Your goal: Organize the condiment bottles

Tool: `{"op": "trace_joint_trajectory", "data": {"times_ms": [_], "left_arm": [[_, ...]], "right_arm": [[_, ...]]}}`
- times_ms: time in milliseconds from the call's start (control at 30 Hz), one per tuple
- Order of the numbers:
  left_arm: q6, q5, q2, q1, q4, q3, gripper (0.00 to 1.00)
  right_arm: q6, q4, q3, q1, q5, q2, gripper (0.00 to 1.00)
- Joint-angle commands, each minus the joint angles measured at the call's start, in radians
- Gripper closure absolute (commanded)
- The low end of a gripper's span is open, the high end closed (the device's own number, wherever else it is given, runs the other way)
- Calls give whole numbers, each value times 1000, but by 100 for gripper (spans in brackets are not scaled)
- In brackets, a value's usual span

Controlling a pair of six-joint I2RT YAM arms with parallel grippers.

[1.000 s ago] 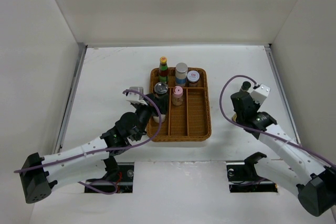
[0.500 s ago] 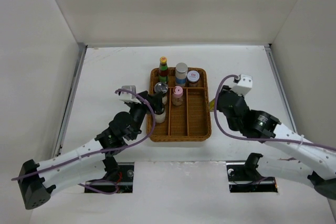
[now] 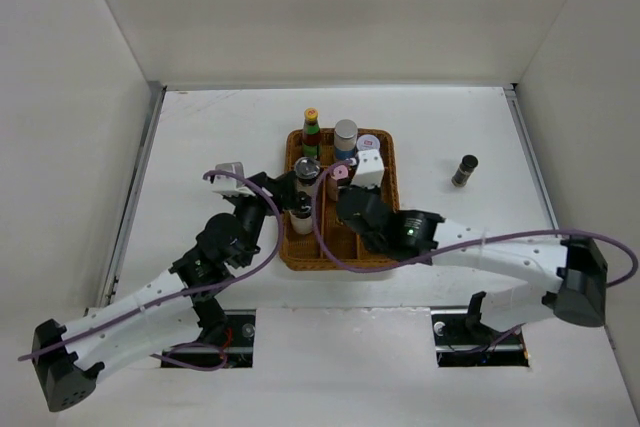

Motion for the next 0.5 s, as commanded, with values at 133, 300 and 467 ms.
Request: {"op": "trace_joint_trajectory", "data": {"times_ms": [133, 300, 467], "left_arm": [[-14, -56, -43, 16, -26, 1, 32], [-19, -125, -72, 27, -38, -11, 31], [-37, -156, -84, 33, -64, -17, 29]], "right_arm": [[-95, 194, 84, 6, 32, 179, 73], [-82, 199, 78, 14, 38, 243, 73], [-42, 199, 46, 18, 38, 248, 65]]}}
